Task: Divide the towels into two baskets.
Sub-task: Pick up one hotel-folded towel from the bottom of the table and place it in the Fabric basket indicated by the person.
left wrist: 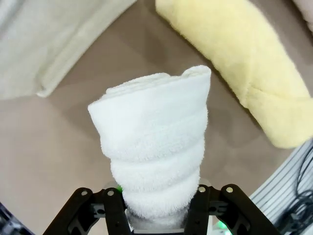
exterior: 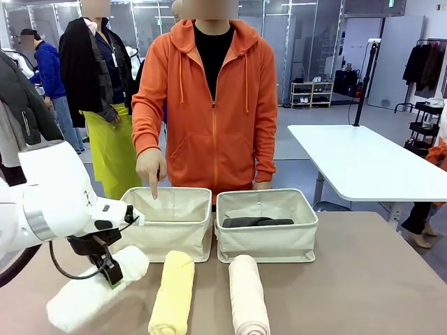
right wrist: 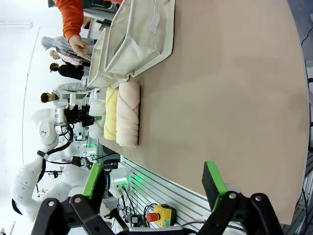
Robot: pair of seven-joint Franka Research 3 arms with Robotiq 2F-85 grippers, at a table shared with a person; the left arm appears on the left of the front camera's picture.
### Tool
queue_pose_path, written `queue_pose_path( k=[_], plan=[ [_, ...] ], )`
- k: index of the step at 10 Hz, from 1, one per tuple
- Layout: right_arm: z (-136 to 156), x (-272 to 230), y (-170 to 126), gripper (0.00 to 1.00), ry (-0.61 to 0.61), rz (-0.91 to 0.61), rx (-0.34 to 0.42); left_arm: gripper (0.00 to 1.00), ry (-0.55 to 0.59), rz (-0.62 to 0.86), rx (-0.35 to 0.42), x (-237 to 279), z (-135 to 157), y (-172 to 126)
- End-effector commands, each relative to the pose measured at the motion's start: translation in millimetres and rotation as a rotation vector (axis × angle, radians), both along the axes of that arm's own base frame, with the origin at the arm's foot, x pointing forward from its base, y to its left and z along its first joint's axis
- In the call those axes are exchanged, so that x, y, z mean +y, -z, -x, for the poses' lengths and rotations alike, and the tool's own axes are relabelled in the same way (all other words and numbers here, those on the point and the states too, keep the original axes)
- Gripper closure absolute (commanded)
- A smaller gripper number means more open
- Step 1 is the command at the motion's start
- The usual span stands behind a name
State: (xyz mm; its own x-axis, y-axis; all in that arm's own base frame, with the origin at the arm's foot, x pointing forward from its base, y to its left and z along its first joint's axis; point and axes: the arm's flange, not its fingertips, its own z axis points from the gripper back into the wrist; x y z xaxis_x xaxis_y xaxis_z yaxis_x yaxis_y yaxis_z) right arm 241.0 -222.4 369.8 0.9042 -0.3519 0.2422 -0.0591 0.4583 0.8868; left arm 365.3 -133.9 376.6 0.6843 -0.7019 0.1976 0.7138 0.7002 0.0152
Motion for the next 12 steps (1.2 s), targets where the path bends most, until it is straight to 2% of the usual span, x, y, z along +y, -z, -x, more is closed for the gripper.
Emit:
queue_pose_path(
  k=[1,2,4,7,9,12],
  plan=[
    [3,1,-3,0.00,-0.014,0.003,-0.005,0.63,0.217,0.050,-0.096,13,22,-20],
    [3,1,-3,0.00,-0.014,0.003,-0.005,0.63,0.336,0.039,-0.132,12,27,-31],
    [3,1,-3,0.00,-0.014,0.003,-0.005,0.63,0.494,-0.008,-0.185,6,31,-53],
    [3,1,-3,0.00,-0.014,0.003,-0.005,0.63,0.622,-0.036,-0.349,-9,26,-105],
    [3,1,-3,0.00,-0.014,0.003,-0.005,0.63,0.699,-0.086,-0.362,-23,8,-127],
    [3,1,-3,0.00,-0.014,0.003,-0.005,0.63,0.772,-0.052,-0.339,-47,-30,-150]
  ],
)
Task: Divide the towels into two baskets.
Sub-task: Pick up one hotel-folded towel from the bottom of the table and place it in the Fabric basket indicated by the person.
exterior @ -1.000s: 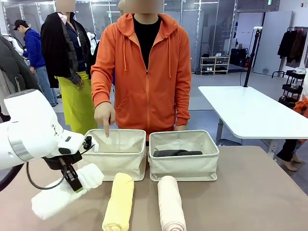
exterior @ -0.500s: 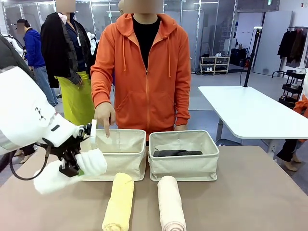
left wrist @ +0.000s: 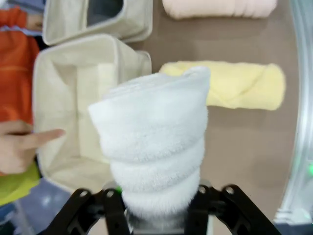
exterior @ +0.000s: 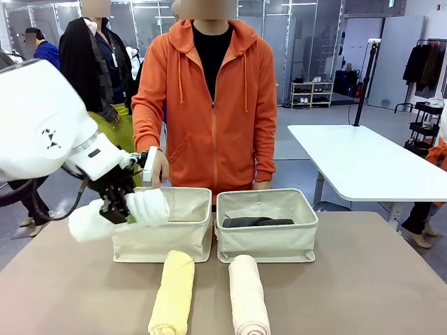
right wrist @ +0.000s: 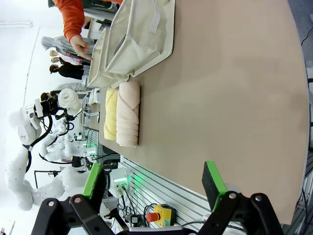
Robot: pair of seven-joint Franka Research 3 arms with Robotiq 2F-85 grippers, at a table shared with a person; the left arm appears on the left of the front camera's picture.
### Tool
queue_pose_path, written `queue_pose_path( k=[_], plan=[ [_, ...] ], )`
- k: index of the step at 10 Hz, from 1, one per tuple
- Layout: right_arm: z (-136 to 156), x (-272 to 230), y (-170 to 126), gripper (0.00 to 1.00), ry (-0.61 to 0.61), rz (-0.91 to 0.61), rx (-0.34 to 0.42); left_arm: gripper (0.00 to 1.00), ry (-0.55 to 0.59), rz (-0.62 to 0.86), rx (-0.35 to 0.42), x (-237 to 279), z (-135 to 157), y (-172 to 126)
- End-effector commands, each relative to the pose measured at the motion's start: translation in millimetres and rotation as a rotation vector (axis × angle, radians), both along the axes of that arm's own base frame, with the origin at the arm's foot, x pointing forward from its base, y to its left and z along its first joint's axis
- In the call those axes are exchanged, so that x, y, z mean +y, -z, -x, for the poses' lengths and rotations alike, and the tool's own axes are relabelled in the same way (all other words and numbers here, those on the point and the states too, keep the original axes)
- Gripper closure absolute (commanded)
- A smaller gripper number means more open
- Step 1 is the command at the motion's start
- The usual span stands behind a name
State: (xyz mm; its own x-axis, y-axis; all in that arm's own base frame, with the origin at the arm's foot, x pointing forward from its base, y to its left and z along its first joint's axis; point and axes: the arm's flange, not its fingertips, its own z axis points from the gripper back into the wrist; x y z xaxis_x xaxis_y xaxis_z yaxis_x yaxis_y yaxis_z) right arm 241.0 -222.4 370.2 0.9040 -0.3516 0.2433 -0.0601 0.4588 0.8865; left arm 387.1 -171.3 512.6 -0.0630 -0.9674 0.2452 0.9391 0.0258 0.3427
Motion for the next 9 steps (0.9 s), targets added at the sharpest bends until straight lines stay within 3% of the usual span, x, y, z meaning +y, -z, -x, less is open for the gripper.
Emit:
queue_pose_path(
  k=[1,2,5,9],
  plan=[
    [3,1,-2,0.00,-0.014,0.003,-0.004,0.63,0.041,0.020,0.004,-20,-25,-18],
    [3,1,-2,0.00,-0.014,0.003,-0.004,0.63,0.063,-0.004,-0.024,-29,-45,-21],
    [3,1,-2,0.00,-0.014,0.003,-0.004,0.63,0.055,-0.051,0.014,-37,-113,-15],
    [3,1,-2,0.00,-0.014,0.003,-0.004,0.63,0.063,-0.029,0.064,-36,-169,9]
  ],
)
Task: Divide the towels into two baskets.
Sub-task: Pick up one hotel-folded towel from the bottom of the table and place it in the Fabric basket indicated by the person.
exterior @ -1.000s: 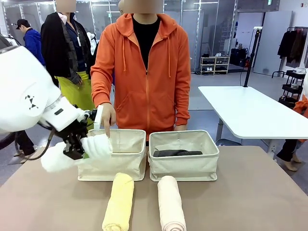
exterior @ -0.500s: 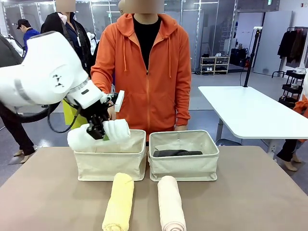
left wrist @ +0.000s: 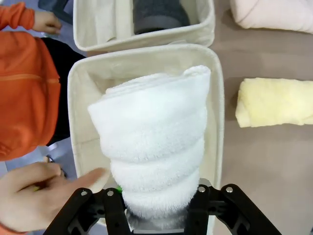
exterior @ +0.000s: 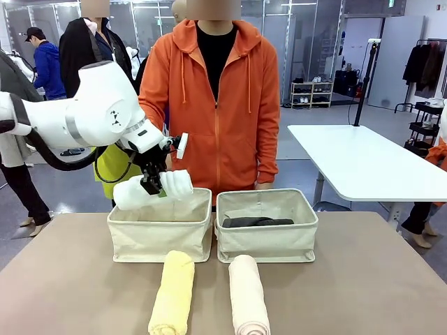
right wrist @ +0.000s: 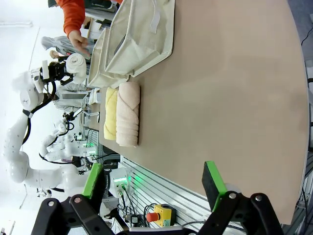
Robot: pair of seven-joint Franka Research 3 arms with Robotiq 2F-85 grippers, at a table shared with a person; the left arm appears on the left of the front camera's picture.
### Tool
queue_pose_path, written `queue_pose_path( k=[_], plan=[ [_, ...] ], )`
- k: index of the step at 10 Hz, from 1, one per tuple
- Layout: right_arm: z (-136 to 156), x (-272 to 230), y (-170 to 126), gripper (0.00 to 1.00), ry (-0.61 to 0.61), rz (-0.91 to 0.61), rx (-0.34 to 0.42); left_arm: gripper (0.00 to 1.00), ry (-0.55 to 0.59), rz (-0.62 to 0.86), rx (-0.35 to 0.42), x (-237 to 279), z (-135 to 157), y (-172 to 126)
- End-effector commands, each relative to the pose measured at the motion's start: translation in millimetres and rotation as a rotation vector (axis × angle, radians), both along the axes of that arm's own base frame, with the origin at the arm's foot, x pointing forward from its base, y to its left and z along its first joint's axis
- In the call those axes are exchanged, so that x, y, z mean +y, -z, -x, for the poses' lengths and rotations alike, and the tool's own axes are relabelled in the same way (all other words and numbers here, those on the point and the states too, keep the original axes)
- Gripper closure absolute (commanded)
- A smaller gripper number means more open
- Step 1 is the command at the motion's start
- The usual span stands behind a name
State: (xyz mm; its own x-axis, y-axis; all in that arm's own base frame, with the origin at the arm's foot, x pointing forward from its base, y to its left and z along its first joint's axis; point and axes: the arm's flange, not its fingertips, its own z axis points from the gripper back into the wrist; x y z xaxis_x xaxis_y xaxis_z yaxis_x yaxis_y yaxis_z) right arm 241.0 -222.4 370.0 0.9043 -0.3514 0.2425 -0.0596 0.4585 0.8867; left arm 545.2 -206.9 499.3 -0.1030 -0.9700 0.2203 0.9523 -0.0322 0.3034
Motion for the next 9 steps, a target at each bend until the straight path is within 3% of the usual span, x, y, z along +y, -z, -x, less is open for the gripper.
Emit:
queue_pose_path(
  k=[1,6,9],
  plan=[
    [3,1,-3,0.00,-0.013,0.003,-0.004,0.63,-0.012,0.024,0.052,-2,-28,9],
    [3,1,-3,0.00,-0.013,0.003,-0.004,0.63,-0.040,0.019,0.150,1,-68,46],
    [3,1,-3,0.00,-0.013,0.003,-0.004,0.63,-0.080,0.076,0.201,-6,-79,50]
  ],
)
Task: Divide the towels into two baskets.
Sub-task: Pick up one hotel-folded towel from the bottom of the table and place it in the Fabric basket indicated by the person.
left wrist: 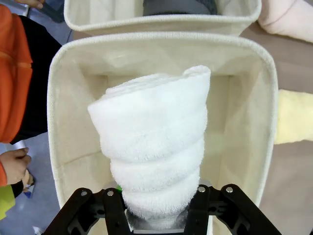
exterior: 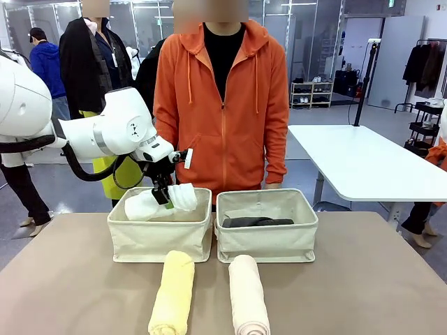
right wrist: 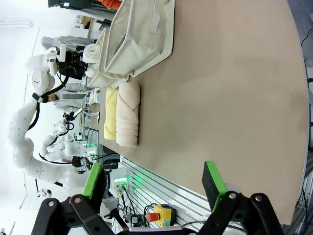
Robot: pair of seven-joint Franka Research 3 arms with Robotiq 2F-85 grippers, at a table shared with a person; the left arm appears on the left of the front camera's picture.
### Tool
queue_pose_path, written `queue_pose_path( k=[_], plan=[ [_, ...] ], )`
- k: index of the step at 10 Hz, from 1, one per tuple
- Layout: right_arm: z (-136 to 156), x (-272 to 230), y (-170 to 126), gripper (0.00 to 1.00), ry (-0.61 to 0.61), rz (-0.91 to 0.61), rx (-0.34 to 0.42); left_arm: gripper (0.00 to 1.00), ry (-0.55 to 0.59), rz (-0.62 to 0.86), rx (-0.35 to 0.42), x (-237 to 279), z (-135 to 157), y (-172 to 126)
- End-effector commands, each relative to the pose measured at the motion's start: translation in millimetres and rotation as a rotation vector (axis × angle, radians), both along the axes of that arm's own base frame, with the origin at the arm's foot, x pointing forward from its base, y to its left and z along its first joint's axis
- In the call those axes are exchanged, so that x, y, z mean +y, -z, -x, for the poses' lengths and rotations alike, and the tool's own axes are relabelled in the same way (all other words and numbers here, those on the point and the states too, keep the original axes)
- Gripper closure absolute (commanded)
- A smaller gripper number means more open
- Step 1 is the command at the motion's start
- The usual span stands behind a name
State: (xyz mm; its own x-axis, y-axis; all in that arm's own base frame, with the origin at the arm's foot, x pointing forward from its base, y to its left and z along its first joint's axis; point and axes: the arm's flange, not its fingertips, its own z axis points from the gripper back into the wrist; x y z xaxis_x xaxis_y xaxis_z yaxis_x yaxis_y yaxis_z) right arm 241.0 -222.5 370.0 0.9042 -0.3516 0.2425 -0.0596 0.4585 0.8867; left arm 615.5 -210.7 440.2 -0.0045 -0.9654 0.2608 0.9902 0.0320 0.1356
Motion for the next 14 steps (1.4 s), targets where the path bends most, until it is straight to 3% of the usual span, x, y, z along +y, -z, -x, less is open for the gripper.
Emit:
queue_pose_path(
  k=[1,3,4,5,14],
  plan=[
    [3.1,1.0,-2.7,0.00,-0.014,0.003,-0.004,0.50,-0.033,0.029,0.035,-3.1,-10.1,-6.8],
    [3.1,1.0,-2.7,0.00,-0.014,0.003,-0.004,0.16,-0.028,0.011,0.038,-1.3,-11.3,-5.0],
    [3.1,1.0,-2.7,0.00,-0.014,0.003,-0.004,0.27,-0.025,-0.001,0.038,-1.2,-10.9,-4.5],
    [3.1,1.0,-2.7,0.00,-0.014,0.003,-0.004,0.00,-0.026,-0.011,0.040,-1.4,-10.8,-4.0],
    [3.1,1.0,-2.7,0.00,-0.014,0.003,-0.004,0.01,-0.014,-0.005,0.026,-1.6,-7.2,0.8]
  ],
)
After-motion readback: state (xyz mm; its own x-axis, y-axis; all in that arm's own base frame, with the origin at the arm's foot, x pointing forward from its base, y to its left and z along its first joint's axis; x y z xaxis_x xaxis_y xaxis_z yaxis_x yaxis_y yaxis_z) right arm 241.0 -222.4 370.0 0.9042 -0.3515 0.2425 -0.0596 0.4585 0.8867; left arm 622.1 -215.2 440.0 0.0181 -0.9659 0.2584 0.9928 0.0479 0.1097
